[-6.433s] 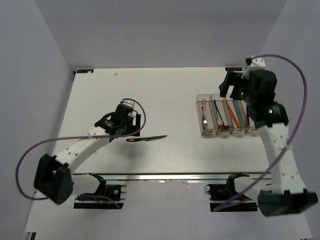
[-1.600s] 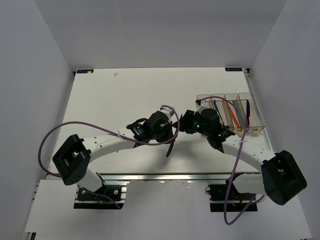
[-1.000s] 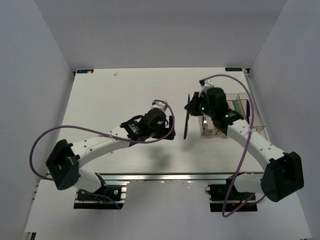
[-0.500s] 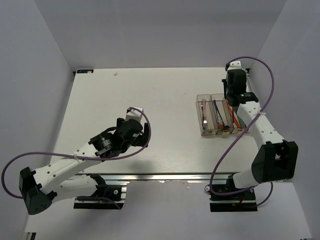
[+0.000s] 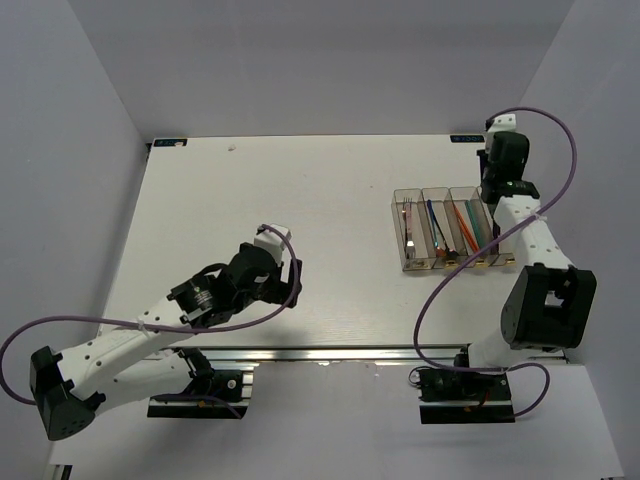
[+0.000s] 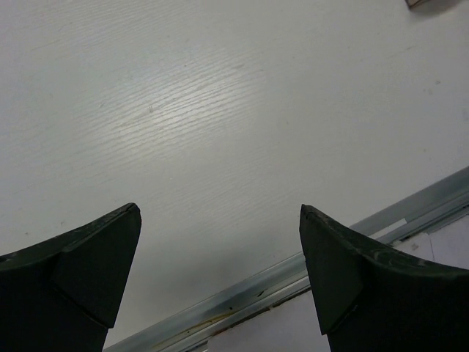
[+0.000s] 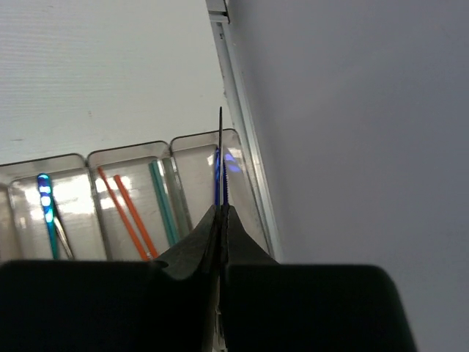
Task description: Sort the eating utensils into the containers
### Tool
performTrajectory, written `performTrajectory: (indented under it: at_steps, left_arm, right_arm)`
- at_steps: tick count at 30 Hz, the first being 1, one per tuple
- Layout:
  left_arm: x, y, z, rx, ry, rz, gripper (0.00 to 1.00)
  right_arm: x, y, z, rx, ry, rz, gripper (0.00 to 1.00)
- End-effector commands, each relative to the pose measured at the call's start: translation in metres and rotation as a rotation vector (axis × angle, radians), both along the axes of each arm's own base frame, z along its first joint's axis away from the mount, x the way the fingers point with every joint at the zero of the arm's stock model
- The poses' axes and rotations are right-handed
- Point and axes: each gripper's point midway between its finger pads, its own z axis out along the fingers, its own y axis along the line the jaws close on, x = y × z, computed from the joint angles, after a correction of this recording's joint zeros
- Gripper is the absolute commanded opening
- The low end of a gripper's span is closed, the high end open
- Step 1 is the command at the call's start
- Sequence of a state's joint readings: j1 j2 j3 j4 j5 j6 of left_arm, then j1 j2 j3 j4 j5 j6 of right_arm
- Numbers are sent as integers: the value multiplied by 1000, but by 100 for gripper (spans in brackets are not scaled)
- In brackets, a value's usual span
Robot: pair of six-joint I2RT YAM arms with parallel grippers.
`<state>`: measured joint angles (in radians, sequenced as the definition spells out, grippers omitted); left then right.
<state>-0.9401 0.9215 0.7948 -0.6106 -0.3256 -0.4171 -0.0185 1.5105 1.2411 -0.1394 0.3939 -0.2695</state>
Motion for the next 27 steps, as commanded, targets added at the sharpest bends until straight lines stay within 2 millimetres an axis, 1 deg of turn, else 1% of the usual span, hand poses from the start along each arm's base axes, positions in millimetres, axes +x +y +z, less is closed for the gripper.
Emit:
performTrajectory:
  at_steps: [1, 3, 4, 5, 6, 7, 9, 10, 11, 15, 17, 18, 19, 21, 23, 27]
  left_arm:
    - [-6, -12, 9, -55, -12, -74, 98]
    - [-8, -11, 11, -65, -17, -75, 98]
    - [-8, -11, 15, -82, -28, -77, 98]
    - [-8, -10, 16, -85, -31, -77, 98]
    - [-9, -10, 18, -92, -35, -78, 98]
    - [-9, -9, 20, -99, -43, -76, 98]
    - [-8, -7, 23, -105, -53, -66, 98]
    - [-9, -6, 23, -107, -55, -64, 98]
    - [-9, -6, 25, -114, -59, -61, 98]
    - [-8, -4, 28, -119, -68, -55, 98]
    - [-8, -3, 28, -119, -71, -49, 98]
    - [-8, -3, 27, -117, -70, -46, 98]
    - [-7, -2, 27, -115, -71, -44, 98]
    - [-7, -2, 26, -109, -69, -40, 98]
    - [-6, -2, 25, -106, -68, -38, 98]
    - [-5, -1, 23, -96, -65, -27, 98]
  right_arm:
    - [18, -20, 34, -37, -66, 33, 0]
    - [20, -23, 29, -70, -36, 43, 0]
    - [21, -27, 20, -91, 0, 37, 0]
    - [21, -30, 16, -103, 22, 32, 0]
    - [20, -37, 11, -114, 40, 12, 0]
    - [19, -39, 1, -115, 75, 8, 0]
    - [18, -44, -11, -109, 105, 8, 0]
    - [16, -45, -14, -103, 111, 6, 0]
    - [15, -42, -24, -86, 124, 16, 0]
    - [7, -44, -46, -72, 166, 0, 0]
    - [5, -45, -52, -68, 173, -9, 0]
    - [3, -46, -58, -61, 186, -11, 2]
    - [2, -46, -59, -58, 185, -13, 3]
    - [2, -44, -65, -39, 188, -3, 7]
    - [3, -40, -69, -22, 184, 17, 8]
    - [3, -41, -76, -21, 194, 7, 11]
